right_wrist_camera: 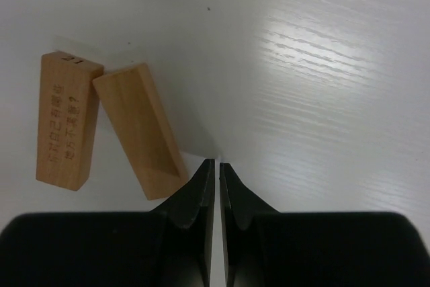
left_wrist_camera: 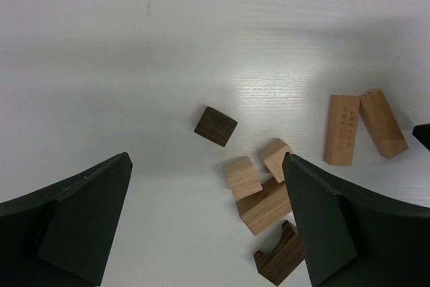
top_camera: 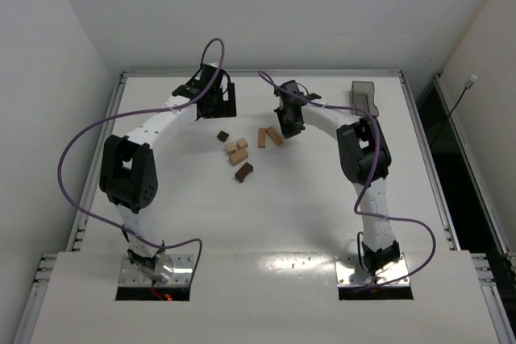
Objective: Build the wood block tower
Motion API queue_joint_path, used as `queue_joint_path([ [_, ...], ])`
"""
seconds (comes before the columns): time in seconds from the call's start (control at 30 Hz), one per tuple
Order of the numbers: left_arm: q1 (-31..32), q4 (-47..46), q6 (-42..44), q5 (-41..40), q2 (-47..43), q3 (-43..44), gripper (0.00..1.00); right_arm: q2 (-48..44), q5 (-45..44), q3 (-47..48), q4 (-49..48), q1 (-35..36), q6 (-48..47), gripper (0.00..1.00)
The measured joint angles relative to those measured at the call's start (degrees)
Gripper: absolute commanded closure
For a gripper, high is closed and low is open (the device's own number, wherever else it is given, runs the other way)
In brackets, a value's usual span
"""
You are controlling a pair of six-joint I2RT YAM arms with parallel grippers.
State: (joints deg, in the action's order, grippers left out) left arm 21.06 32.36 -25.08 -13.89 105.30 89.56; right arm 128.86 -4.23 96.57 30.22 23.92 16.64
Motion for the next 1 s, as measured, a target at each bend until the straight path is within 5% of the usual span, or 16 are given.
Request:
queue_joint_path([
  [0.6,-1.4,-0.2,-0.48,2.12,0.02,-0.02,0.06,-0.02,-0.7,0.0,0.04,5.14,-0.24,0.88],
  [1.0,-1.4,-0.31,-0.68,3.41,0.24,-0.5,0.06,0.0,-9.27,0.0,0.09,4.17,-0.13,0.88],
])
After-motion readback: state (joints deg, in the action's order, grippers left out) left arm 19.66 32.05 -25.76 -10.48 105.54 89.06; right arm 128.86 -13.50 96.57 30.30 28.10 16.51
